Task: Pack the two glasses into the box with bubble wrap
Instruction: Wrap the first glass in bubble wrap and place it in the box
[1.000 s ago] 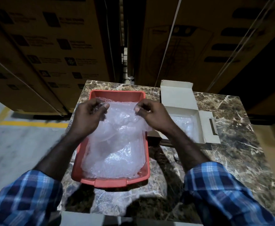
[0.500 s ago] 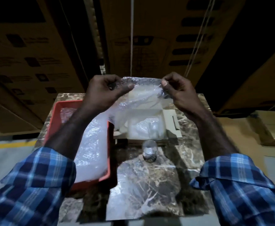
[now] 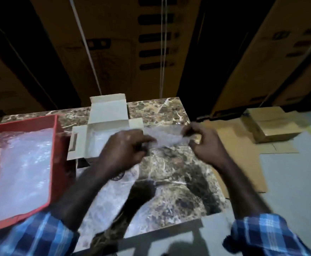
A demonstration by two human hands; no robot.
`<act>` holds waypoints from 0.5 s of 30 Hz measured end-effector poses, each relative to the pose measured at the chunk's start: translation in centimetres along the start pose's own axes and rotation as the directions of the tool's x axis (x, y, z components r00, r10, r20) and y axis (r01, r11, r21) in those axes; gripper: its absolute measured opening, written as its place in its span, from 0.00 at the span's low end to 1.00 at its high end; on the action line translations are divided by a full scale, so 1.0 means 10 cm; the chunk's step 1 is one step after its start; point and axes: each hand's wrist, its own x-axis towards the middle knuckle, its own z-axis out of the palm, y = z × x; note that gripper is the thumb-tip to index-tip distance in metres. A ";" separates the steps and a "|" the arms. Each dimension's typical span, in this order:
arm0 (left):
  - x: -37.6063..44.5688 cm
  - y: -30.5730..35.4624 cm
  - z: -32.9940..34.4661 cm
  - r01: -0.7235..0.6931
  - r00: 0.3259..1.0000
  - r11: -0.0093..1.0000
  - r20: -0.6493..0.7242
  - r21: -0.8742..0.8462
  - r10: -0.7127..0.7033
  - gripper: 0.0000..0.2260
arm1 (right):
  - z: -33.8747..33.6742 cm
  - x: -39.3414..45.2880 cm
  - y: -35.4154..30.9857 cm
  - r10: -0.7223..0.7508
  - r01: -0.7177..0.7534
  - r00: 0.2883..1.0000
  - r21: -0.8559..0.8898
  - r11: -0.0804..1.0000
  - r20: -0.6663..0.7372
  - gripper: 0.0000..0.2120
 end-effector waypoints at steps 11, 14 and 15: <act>-1.11 0.36 1.02 0.013 0.896 0.999 0.442 0.050 -0.034 0.13 | 0.89 -1.28 0.76 0.064 0.072 0.912 -0.312 0.947 0.405 0.25; -1.26 0.29 1.11 0.079 0.868 0.995 0.488 0.057 -0.097 0.10 | 1.04 -1.43 0.81 0.061 0.133 0.875 -0.359 0.924 0.481 0.15; -1.28 0.26 1.11 0.105 0.842 0.991 0.523 0.082 -0.132 0.09 | 1.06 -1.46 0.83 0.069 0.142 0.862 -0.370 0.918 0.502 0.14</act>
